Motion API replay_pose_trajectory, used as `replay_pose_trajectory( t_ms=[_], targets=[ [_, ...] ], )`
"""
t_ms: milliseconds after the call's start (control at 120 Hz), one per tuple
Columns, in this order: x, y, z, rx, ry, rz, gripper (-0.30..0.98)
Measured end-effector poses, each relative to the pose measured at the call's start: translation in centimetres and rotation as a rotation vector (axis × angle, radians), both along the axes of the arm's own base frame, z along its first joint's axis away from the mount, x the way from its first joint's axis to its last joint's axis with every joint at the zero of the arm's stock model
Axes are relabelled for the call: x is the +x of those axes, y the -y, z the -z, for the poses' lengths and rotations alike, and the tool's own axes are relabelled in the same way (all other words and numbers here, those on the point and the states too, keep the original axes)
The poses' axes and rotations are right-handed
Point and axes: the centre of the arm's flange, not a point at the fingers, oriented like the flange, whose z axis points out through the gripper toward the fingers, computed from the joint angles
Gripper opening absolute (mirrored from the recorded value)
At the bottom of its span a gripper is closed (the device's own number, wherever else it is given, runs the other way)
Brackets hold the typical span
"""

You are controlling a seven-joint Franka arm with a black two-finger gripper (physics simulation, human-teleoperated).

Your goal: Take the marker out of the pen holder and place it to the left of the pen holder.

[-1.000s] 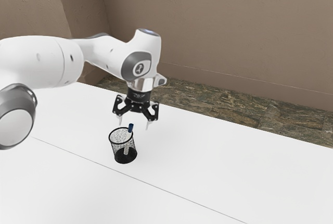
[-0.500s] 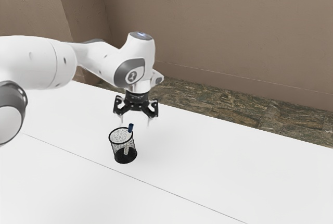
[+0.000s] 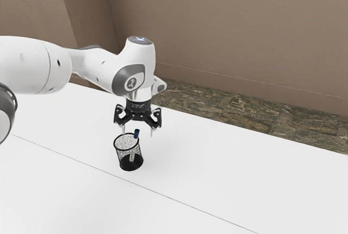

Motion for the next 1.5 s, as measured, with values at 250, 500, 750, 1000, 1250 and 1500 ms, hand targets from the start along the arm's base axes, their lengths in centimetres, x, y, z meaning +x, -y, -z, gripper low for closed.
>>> replay_pose_trajectory(
  t_ms=[250, 500, 750, 1000, 1250, 1500],
  targets=[
    [0.1, -0.1, -0.1, -0.010, -0.008, 0.090, 0.69],
    [0.3, 0.6, 0.0, -0.042, 0.014, 0.199, 0.69],
    [-0.8, 0.8, 0.0, -0.071, 0.003, 0.271, 0.69],
    [-1.6, -0.4, 0.2, -0.080, -0.017, 0.296, 0.69],
    [-1.6, 0.1, -0.8, -0.083, -0.005, 0.334, 0.33],
    [-1.6, 0.0, -0.8, -0.081, -0.009, 0.346, 0.02]
  ],
)
